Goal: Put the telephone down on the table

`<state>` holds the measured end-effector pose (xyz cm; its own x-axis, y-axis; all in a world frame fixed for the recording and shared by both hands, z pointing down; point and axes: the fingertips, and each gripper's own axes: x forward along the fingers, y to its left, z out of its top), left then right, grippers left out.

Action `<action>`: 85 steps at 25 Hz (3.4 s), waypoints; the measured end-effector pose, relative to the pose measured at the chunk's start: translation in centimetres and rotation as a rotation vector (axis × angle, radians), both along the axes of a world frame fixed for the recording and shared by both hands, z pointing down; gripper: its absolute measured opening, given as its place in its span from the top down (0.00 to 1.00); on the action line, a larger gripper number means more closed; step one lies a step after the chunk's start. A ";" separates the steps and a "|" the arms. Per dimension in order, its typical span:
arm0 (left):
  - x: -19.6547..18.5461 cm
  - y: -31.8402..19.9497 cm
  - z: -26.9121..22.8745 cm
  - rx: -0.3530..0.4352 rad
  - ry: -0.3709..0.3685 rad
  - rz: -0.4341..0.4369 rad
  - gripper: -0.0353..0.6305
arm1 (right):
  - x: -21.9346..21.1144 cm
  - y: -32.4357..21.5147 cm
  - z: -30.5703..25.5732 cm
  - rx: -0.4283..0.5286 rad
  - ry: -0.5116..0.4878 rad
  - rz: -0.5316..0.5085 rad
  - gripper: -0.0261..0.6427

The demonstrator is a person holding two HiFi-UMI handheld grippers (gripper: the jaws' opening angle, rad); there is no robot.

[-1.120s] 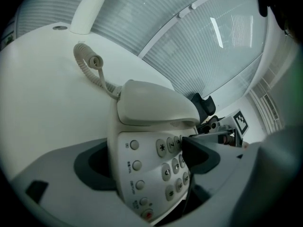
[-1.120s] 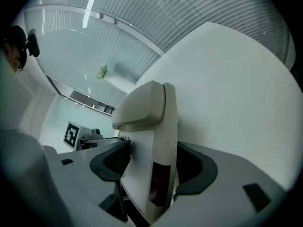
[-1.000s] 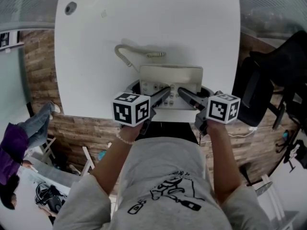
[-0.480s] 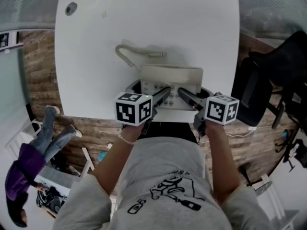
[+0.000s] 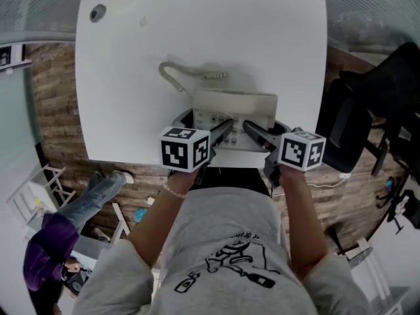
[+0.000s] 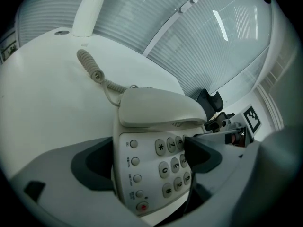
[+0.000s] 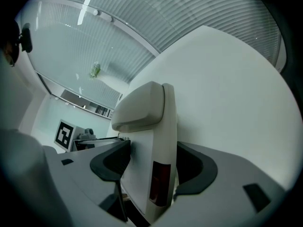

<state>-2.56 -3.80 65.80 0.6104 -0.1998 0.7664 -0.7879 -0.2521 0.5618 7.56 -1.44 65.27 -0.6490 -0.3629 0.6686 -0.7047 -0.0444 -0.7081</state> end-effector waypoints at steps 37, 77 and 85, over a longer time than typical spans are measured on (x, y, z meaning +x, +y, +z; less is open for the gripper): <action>-1.4 -0.2 -3.4 0.064 -0.022 0.049 0.27 | 1.3 -0.2 0.3 0.014 0.221 -0.044 0.49; 5.5 0.0 -43.1 0.995 0.410 0.202 0.94 | -2.6 -2.4 -42.1 1.097 0.289 -0.117 0.88; 5.4 0.8 -45.3 1.011 0.422 0.202 0.94 | -3.2 -1.8 -44.3 1.123 0.274 -0.136 0.90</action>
